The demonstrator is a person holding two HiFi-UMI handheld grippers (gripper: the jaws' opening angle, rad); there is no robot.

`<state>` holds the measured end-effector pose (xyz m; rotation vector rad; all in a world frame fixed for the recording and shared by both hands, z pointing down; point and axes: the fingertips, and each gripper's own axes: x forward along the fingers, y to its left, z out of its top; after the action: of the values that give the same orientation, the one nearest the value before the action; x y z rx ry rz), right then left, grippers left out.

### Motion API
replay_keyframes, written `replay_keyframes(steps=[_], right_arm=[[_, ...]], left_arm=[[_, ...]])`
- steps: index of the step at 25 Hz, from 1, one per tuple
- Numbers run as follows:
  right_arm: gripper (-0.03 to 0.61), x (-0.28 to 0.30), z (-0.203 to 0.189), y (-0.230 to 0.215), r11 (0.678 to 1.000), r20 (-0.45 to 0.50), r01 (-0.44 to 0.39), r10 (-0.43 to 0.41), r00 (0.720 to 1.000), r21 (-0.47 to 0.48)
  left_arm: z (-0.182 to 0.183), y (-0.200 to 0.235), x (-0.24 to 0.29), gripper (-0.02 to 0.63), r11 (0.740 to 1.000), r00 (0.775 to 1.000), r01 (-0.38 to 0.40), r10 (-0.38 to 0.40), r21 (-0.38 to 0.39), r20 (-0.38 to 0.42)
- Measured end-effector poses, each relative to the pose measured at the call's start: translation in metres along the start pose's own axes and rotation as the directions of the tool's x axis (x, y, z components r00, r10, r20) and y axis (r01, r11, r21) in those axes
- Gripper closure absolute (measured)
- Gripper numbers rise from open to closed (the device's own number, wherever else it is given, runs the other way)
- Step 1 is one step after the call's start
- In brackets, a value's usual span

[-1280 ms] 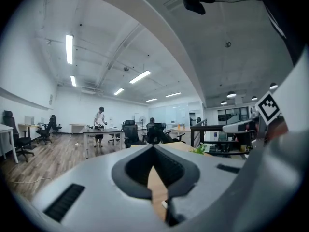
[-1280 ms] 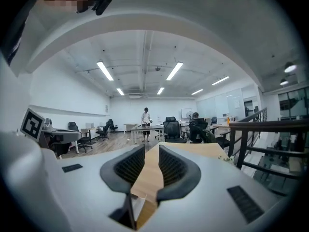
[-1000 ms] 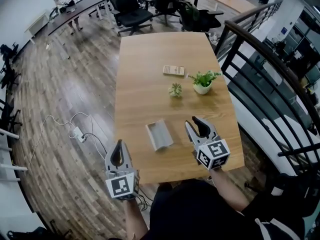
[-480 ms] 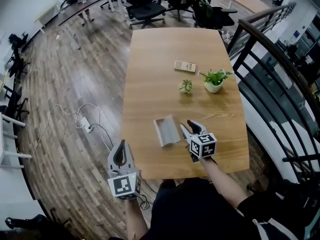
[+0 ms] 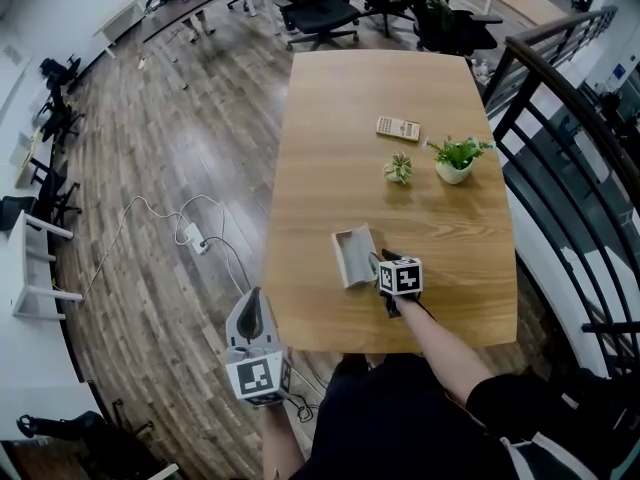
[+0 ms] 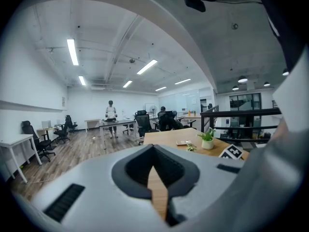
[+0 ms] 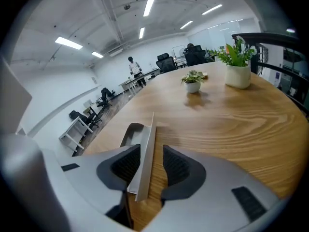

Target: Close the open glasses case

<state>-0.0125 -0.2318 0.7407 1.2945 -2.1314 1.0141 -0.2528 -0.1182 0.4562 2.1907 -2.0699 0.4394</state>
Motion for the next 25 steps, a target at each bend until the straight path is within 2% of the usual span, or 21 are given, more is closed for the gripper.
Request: replay_keyframes(steps=[5, 10, 13, 16, 18, 19, 20, 21, 22, 23, 24, 25], right_arm=[[0.45, 0.004, -0.001, 0.0, 1.0, -0.002, 0.007, -0.007, 1.0, -0.003], [0.539, 0.005, 0.002, 0.005, 0.997, -0.015, 0.02, -0.022, 1.0, -0.072], [0.543, 0.005, 0.001, 0.003, 0.992, -0.029, 0.042, -0.045, 0.999, -0.116], [0.555, 0.005, 0.005, 0.002, 0.971, -0.044, 0.072, -0.084, 0.995, -0.226], [0.558, 0.005, 0.009, 0.005, 0.92, -0.055, 0.098, -0.128, 0.99, -0.379], [0.558, 0.004, 0.011, 0.008, 0.871, -0.058, 0.112, -0.158, 0.986, -0.478], [0.558, 0.004, 0.012, 0.01, 0.796, -0.054, 0.127, -0.197, 0.979, -0.591], [0.558, 0.004, 0.013, 0.012, 0.688, -0.038, 0.144, -0.241, 0.97, -0.711], [0.558, 0.003, 0.015, 0.016, 0.549, -0.003, 0.16, -0.284, 0.959, -0.821], [0.557, 0.002, 0.016, 0.02, 0.394, 0.047, 0.177, -0.317, 0.947, -0.902], [0.557, 0.001, 0.017, 0.025, 0.246, 0.102, 0.191, -0.334, 0.937, -0.95], [0.557, 0.0, 0.015, 0.031, 0.123, 0.146, 0.197, -0.338, 0.93, -0.973]], left_arm=[[0.0, 0.001, -0.005, 0.614, 1.0, 1.0, -0.004, 0.004, 0.015, 0.013], [-0.004, 0.01, -0.011, 0.614, 1.0, 1.0, -0.026, 0.026, -0.002, 0.008], [-0.006, 0.015, -0.014, 0.615, 0.999, 0.999, -0.038, 0.038, 0.002, 0.008], [-0.005, 0.018, -0.015, 0.614, 0.999, 0.999, -0.048, 0.048, 0.007, 0.013], [-0.003, 0.021, -0.016, 0.614, 0.998, 0.998, -0.055, 0.055, 0.006, 0.023], [-0.003, 0.022, -0.016, 0.614, 0.998, 0.998, -0.058, 0.058, 0.004, 0.023], [-0.004, 0.023, -0.016, 0.614, 0.998, 0.998, -0.059, 0.059, 0.0, 0.021], [-0.005, 0.023, -0.016, 0.614, 0.998, 0.998, -0.059, 0.059, -0.003, 0.018], [-0.006, 0.022, -0.016, 0.614, 0.998, 0.998, -0.057, 0.057, -0.005, 0.014], [-0.007, 0.021, -0.015, 0.614, 0.998, 0.998, -0.055, 0.055, -0.004, 0.01], [-0.008, 0.019, -0.015, 0.614, 0.999, 0.999, -0.051, 0.051, 0.0, 0.011], [-0.008, 0.018, -0.014, 0.614, 0.999, 0.999, -0.047, 0.047, 0.004, 0.016]])
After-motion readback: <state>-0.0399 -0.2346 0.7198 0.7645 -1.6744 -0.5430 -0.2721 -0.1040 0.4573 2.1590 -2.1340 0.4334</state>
